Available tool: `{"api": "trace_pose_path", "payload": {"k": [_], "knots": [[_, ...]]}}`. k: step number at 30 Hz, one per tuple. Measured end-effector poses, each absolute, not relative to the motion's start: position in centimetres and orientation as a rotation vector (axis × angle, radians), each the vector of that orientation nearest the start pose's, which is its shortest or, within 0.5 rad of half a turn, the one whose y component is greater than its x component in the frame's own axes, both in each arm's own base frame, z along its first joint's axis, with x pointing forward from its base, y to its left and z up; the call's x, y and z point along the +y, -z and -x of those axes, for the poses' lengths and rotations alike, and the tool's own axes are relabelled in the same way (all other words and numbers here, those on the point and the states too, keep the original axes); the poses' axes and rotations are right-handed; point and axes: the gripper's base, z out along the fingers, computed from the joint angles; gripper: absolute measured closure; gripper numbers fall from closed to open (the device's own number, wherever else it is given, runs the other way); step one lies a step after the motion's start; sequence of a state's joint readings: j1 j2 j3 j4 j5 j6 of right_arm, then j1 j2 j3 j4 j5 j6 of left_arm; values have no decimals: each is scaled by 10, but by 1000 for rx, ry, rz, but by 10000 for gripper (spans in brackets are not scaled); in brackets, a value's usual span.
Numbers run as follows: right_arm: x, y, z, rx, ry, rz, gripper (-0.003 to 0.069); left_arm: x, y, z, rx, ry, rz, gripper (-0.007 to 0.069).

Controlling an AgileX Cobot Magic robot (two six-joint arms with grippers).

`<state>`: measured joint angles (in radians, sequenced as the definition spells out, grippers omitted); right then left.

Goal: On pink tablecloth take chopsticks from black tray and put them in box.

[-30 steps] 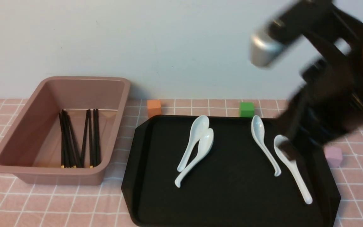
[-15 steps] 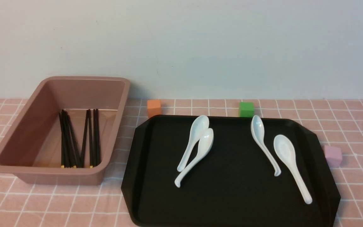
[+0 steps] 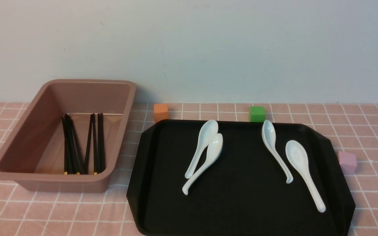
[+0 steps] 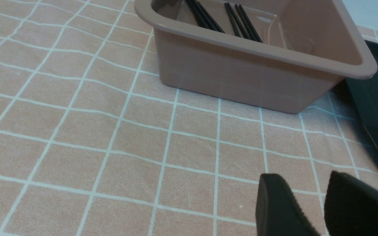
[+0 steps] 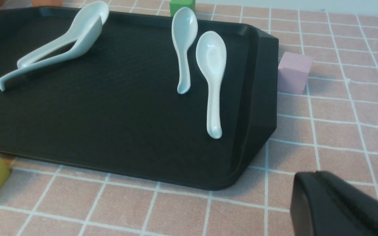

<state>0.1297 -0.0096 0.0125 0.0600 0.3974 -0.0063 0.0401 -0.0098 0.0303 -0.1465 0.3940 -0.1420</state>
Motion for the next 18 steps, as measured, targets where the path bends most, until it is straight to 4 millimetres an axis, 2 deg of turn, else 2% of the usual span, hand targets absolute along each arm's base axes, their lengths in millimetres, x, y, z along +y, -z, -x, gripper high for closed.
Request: {"api": "trace_pose_path", "payload": {"k": [18], "knots": [[9, -174, -51, 1884, -147, 90, 659, -3, -169, -52, 1881, 215, 262, 386]]}}
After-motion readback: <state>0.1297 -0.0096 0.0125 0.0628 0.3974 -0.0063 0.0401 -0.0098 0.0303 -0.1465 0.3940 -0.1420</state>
